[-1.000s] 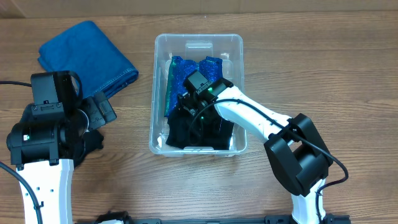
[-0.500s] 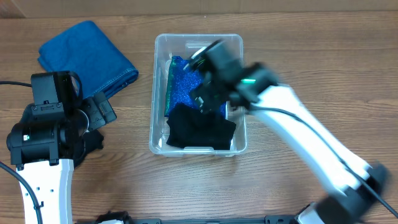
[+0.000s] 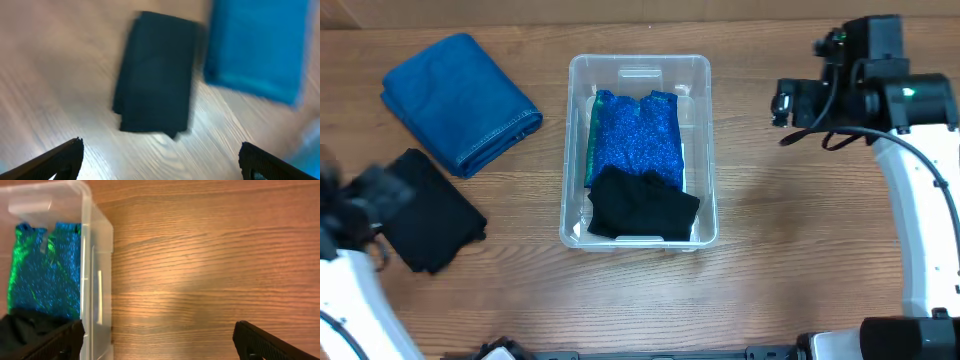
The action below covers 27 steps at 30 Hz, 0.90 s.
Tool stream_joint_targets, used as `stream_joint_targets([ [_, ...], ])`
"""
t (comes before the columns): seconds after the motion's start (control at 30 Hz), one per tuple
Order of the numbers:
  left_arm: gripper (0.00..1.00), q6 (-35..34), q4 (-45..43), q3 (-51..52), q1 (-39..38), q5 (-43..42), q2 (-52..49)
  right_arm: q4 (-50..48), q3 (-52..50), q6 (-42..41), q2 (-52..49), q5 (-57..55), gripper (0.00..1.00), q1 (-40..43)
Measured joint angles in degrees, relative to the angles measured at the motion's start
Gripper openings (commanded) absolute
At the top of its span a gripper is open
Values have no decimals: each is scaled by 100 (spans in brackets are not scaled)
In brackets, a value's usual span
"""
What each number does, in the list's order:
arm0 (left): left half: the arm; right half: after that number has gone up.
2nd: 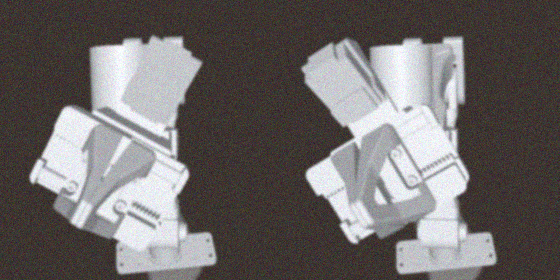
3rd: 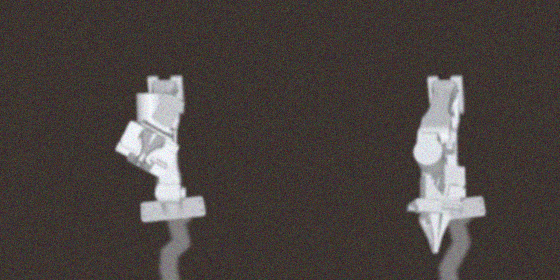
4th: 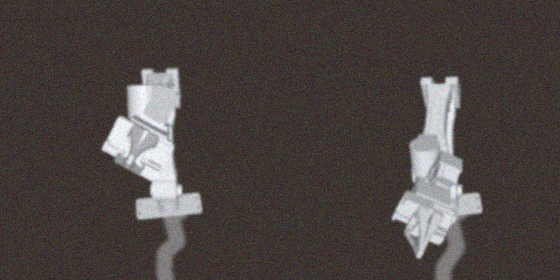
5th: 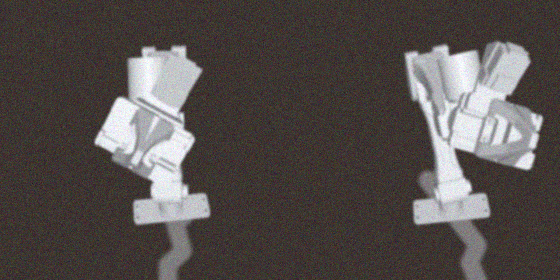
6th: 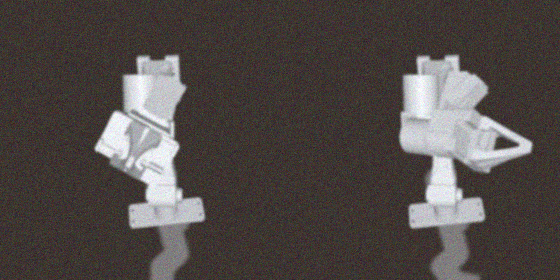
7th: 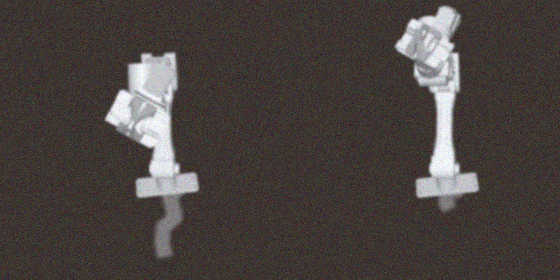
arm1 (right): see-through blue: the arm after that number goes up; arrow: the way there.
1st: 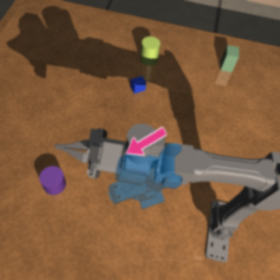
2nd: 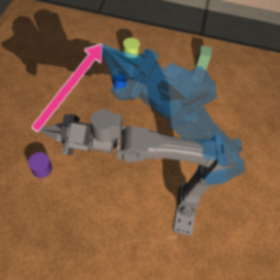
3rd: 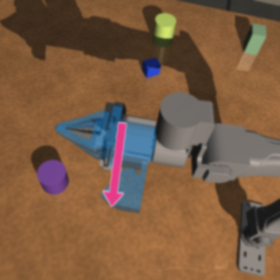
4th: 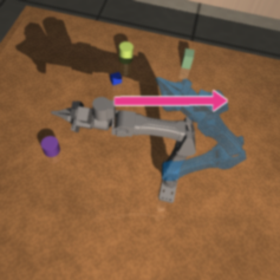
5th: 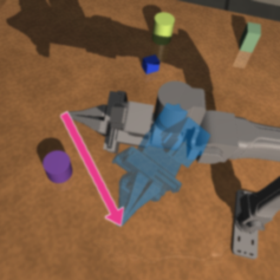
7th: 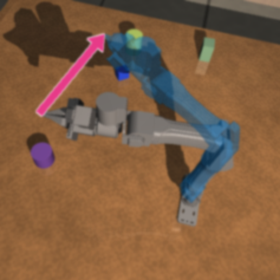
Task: Pack container
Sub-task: 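Raise the right gripper aside and grasp the left black cloth with left gripper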
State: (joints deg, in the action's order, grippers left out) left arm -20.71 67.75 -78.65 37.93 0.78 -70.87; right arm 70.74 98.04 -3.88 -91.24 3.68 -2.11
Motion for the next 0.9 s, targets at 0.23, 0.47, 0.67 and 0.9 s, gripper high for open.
stream_joint_targets([
  [0.23, 100, -142, -472, 28, 1244, -293, -1340, 0, 0, -42, 0, 291, 100, 57],
  [0.47, 100, 321, -890, 46, 1257, -605, -3049, 2, -2, -59, 0, 354, 100, 59],
  [0.67, 100, 925, -1287, 57, 1257, -1139, -4052, 37, -2, -59, 0, 356, 100, 57],
  [0.9, 48, 1388, -1405, 0, 1307, -1882, -4562, 44, -2, -57, 0, 356, 100, 57],
])
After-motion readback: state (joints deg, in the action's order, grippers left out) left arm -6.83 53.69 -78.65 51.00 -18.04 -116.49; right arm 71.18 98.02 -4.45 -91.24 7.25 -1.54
